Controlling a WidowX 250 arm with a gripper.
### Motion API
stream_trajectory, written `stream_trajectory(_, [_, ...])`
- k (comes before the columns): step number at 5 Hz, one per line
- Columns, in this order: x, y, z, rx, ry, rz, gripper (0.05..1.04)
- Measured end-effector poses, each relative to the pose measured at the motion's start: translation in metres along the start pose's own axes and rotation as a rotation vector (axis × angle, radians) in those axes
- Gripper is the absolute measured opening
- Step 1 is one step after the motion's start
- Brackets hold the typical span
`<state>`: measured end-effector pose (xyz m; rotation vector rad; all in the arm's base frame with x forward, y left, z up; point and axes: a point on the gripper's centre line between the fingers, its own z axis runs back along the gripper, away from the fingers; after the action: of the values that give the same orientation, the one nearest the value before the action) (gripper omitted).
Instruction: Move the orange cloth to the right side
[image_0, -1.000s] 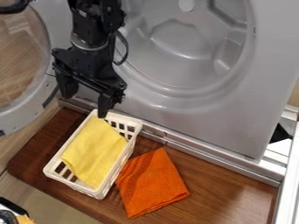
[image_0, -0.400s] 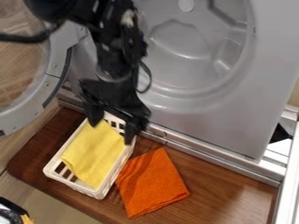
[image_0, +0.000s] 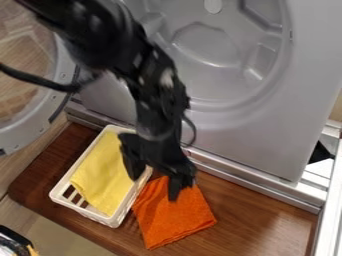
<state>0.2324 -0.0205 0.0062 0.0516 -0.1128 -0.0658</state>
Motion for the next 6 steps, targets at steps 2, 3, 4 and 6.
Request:
stream_trajectory(2, [0.009, -0.026, -0.033, 0.03, -0.012, -0.038, 1.0])
stream_trajectory(3, [0.015, -0.031, -0.048, 0.013, -0.003, -0.04, 1.001])
stream_trajectory(4, [0.013, -0.021, -0.065, 0.02, 0.024, -0.007, 1.001])
stream_trajectory(6, [0.02, -0.022, -0.086, 0.026, 0.045, 0.003, 1.001])
